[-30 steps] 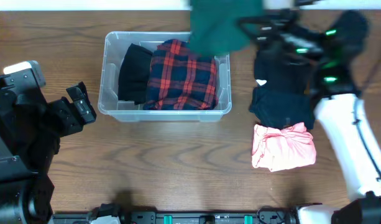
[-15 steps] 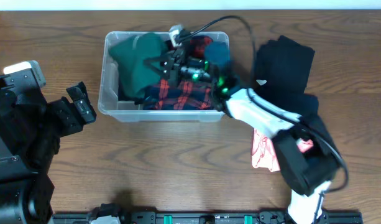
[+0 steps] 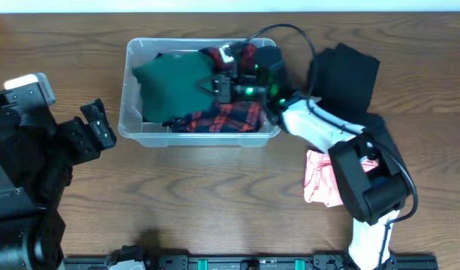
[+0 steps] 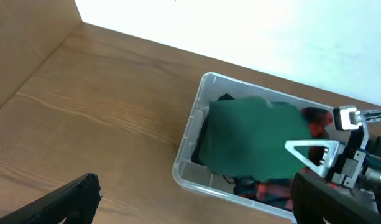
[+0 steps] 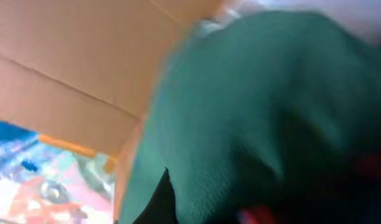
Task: Pack container
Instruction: 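Carry the green garment with the right gripper into the bin, then flatten the green garment in the bin and open the right gripper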
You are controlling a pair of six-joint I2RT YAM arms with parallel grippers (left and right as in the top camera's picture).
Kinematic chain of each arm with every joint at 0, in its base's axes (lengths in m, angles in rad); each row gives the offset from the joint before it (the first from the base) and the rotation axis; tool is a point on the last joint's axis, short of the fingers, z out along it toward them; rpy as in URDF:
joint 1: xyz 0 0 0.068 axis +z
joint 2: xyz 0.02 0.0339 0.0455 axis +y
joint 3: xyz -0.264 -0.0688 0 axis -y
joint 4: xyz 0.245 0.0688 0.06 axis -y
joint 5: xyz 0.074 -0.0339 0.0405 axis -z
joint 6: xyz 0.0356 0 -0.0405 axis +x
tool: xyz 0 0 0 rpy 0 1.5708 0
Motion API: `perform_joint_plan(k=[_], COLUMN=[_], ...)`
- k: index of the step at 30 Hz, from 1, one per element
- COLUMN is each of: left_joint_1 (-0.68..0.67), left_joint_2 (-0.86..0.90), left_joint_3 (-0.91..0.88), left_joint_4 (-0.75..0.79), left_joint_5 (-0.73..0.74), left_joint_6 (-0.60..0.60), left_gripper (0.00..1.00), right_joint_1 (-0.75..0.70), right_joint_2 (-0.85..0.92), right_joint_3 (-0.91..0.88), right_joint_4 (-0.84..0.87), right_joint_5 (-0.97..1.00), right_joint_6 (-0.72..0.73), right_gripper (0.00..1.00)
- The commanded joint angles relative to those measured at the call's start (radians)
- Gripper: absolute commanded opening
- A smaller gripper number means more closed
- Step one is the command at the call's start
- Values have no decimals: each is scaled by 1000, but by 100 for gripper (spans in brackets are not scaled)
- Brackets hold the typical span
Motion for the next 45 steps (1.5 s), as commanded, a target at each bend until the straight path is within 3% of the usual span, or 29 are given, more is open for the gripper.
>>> perform_joint_plan(k=[1,6,8,13,22,32,36,40,45], left_joint_1=[2,2,2,2,2,2,2,2,2], left_joint_2=[-1,-1,-1,-1,-1,-1,-1,-1,-1], left_joint_3=[6,6,6,6,6,6,6,6,6], left_joint_4=[-1,-1,-1,-1,-1,-1,-1,-1,-1], left_joint_5=[-8,-8,-8,-8,-8,-8,-8,-8,-8], left_joint_6=[-2,-2,-2,-2,-2,-2,-2,-2,-2], left_gripper=[98,98,98,98,98,98,98,98,98], right_joint_1=[-39,-50,-43,-18,23,57,64,62,109], right_joint_2=[-21,-40,-58,-148,-430,-430,-428,-428,-401], right_joint_3=[8,8,8,8,8,8,9,15,15], right_joint_4=[-95,-275,-319,-402,-594,-570,-600,-528,-397], right_joint_5=[-33,37,66,164,517,422,526,404,387], right_joint_6=[-65,-107,-136,-228,-413,-455,-489,-499,-426], right_gripper=[1,3,20,36,42,27,25,29,18])
